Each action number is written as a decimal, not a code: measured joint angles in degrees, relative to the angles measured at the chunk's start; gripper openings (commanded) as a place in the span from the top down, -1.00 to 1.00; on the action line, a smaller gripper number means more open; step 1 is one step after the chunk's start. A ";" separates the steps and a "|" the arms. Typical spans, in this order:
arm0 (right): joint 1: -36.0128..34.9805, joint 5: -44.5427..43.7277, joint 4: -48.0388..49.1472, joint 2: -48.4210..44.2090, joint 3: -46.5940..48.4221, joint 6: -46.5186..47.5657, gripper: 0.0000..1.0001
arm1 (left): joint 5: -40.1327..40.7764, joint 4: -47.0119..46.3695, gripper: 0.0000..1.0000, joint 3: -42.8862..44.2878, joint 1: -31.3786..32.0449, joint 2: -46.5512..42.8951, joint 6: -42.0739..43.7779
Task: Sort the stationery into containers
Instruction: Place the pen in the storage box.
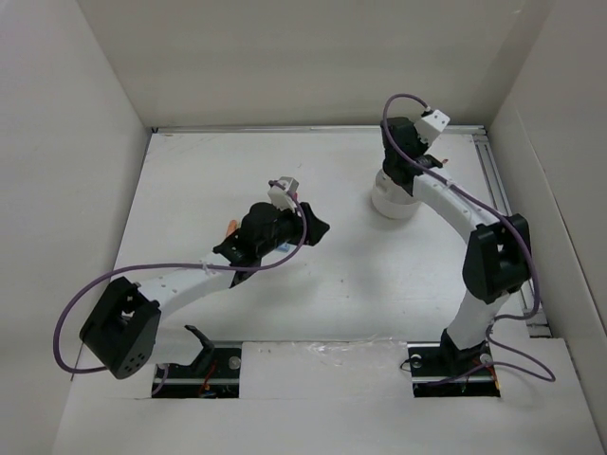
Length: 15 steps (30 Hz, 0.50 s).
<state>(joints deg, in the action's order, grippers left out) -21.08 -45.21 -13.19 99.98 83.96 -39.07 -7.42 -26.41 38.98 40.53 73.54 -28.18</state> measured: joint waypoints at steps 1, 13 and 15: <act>0.00 -1.44 -0.24 1.20 0.63 0.48 0.87 | 0.13 0.17 -0.08 0.00 0.00 0.04 0.00; -1.92 -9.94 -1.55 7.32 4.85 4.81 0.87 | 4.42 4.87 -0.03 1.55 -1.70 4.11 -1.66; -2.29 -10.99 -1.42 7.80 4.94 5.03 0.87 | 4.48 5.75 -0.03 1.60 -2.99 5.01 -2.14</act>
<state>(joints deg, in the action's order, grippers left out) -23.38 -56.21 -14.61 107.79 88.90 -34.04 -2.94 -20.67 40.58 37.54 78.54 -30.33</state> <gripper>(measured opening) 0.219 0.520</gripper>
